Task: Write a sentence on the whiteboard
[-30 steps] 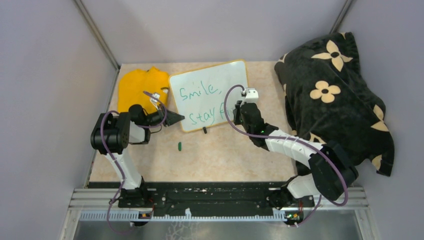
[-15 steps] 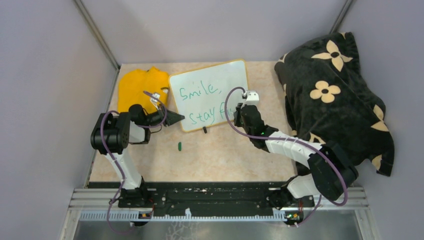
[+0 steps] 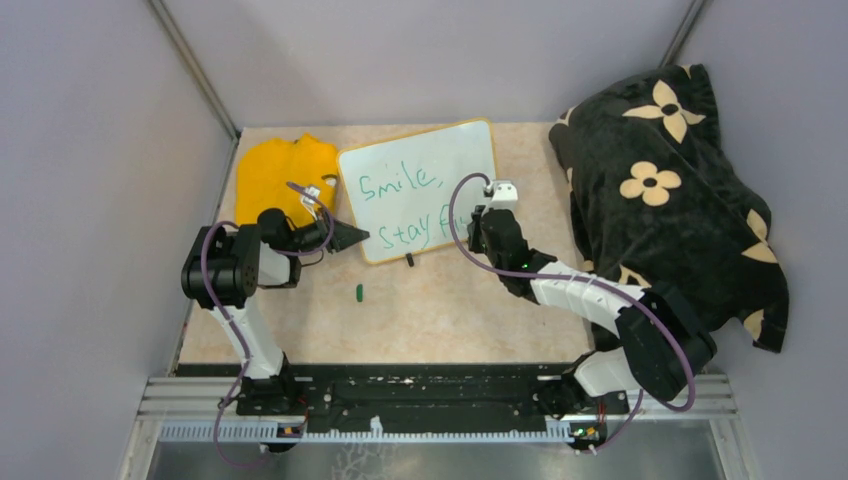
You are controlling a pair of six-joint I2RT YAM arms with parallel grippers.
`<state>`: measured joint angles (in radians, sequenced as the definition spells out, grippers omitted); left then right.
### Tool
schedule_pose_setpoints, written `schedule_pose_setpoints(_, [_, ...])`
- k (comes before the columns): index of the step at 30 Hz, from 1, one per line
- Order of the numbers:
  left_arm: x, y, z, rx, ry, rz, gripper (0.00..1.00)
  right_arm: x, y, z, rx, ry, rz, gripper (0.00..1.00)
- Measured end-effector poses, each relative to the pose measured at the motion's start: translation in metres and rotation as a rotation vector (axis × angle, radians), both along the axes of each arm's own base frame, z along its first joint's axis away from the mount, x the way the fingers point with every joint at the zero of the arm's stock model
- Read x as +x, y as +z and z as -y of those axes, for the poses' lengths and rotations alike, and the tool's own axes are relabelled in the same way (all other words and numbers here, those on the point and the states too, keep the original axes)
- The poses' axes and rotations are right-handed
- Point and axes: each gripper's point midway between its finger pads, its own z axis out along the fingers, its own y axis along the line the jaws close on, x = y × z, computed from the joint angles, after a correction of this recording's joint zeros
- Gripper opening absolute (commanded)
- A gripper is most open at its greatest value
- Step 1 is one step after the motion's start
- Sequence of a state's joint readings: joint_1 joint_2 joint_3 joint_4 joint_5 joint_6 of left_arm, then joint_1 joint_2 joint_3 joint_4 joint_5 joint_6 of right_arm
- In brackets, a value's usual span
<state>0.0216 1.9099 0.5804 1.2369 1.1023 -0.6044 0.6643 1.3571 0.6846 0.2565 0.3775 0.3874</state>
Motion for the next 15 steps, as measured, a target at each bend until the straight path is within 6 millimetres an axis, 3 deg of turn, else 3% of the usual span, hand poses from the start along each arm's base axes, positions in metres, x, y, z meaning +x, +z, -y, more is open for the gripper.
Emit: schedule_pose_setpoints(15, [0.0004, 0.0000, 0.0000, 0.000, 0.002, 0.000, 0.00, 0.0058, 0.0061, -0.0017, -0.006, -0.001, 0.001, 0.00])
